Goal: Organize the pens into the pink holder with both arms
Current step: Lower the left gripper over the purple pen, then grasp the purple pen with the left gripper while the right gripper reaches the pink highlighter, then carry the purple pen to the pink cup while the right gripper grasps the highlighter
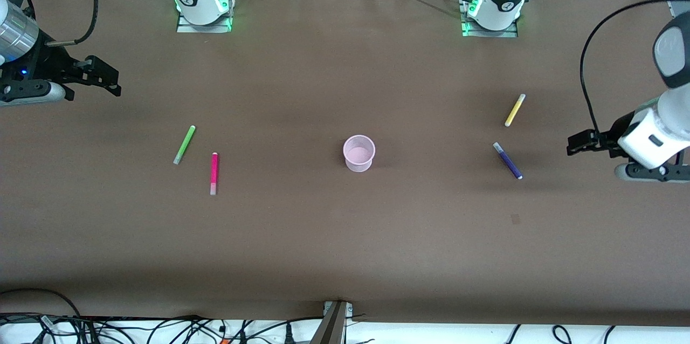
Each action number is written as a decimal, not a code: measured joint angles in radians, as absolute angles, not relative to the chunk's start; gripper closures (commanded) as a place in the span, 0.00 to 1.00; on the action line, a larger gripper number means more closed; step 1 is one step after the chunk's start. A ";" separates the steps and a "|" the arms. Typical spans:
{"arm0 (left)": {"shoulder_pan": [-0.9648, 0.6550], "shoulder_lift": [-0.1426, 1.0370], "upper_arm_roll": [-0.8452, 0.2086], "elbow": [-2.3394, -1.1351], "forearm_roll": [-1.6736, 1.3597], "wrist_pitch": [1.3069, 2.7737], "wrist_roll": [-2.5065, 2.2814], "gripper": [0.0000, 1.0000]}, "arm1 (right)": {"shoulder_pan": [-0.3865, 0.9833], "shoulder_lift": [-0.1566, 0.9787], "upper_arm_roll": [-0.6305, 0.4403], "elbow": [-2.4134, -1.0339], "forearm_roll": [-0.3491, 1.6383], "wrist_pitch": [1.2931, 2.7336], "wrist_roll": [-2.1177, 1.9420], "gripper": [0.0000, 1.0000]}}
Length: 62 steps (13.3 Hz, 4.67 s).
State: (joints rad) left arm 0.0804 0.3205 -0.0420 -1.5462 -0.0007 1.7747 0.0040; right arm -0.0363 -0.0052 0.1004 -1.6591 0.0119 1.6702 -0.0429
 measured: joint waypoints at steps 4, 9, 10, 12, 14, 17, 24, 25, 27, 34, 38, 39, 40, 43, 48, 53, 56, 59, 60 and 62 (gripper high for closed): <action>0.085 0.474 -0.043 -1.548 -0.027 1.875 -0.144 0.00 | -0.036 -0.005 0.100 -1.659 0.012 1.670 -0.043 0.00; 0.086 0.623 -0.043 -1.549 -0.035 1.958 -0.283 0.00 | -0.036 -0.004 0.100 -1.658 0.012 1.670 -0.041 0.00; 0.086 0.643 -0.044 -1.550 -0.036 1.975 -0.323 0.00 | -0.036 -0.004 0.100 -1.658 0.012 1.670 -0.039 0.00; 0.084 0.678 -0.047 -1.563 -0.036 2.022 -0.409 0.00 | -0.036 -0.004 0.101 -1.658 0.012 1.670 -0.035 0.00; 0.082 0.694 -0.052 -1.596 -0.036 2.067 -0.479 0.00 | -0.035 -0.004 0.103 -1.658 0.012 1.670 -0.010 0.00; 0.078 0.697 -0.055 -1.649 -0.036 2.089 -0.523 0.00 | -0.030 -0.004 0.107 -1.658 0.012 1.670 0.044 0.00; 0.077 0.666 -0.055 -1.748 -0.036 2.166 -0.544 0.57 | -0.028 0.009 0.107 -1.658 0.012 1.670 0.045 0.00; 0.077 0.663 -0.055 -1.753 -0.036 2.168 -0.546 0.71 | -0.026 0.015 0.107 -1.658 0.012 1.670 0.045 0.00; 0.077 0.660 -0.055 -1.756 -0.036 2.169 -0.547 0.95 | -0.010 0.026 0.108 -1.659 0.012 1.669 0.045 0.00; 0.076 0.642 -0.062 -1.750 -0.036 2.183 -0.548 1.00 | 0.021 0.133 0.109 -1.660 0.012 1.674 0.050 0.00; 0.075 0.557 -0.134 -1.654 -0.039 2.142 -0.674 1.00 | 0.056 0.263 0.109 -1.665 0.012 1.768 0.069 0.00; 0.074 0.536 -0.165 -1.617 -0.039 2.115 -0.737 1.00 | 0.068 0.301 0.109 -1.670 0.012 1.793 0.089 0.00; 0.073 0.521 -0.200 -1.584 -0.039 2.099 -0.810 1.00 | 0.077 0.337 0.109 -1.678 0.012 1.821 0.109 0.01; 0.060 0.512 -0.295 -1.521 -0.039 2.091 -1.022 1.00 | 0.085 0.404 0.109 -1.755 0.012 1.947 0.128 0.05; -0.120 0.522 -0.311 -1.475 0.084 2.092 -1.346 1.00 | 0.110 0.427 0.110 -1.907 0.012 2.157 0.184 0.13; -0.284 0.528 -0.311 -1.473 0.385 2.122 -1.768 1.00 | 0.113 0.459 0.108 -1.959 0.012 2.245 0.191 0.14; -0.368 0.547 -0.311 -1.474 0.570 2.110 -1.980 1.00 | 0.112 0.485 0.103 -1.964 0.012 2.306 0.192 0.18; -0.459 0.589 -0.310 -1.474 0.746 2.039 -2.163 1.00 | 0.110 0.517 0.099 -1.964 0.012 2.363 0.191 0.24; -0.486 0.602 -0.310 -1.474 0.779 2.021 -2.204 1.00 | 0.109 0.523 0.098 -1.964 0.012 2.370 0.191 0.26; -0.527 0.615 -0.308 -1.474 0.801 1.993 -2.240 1.00 | 0.109 0.528 0.096 -1.964 0.012 2.374 0.191 0.31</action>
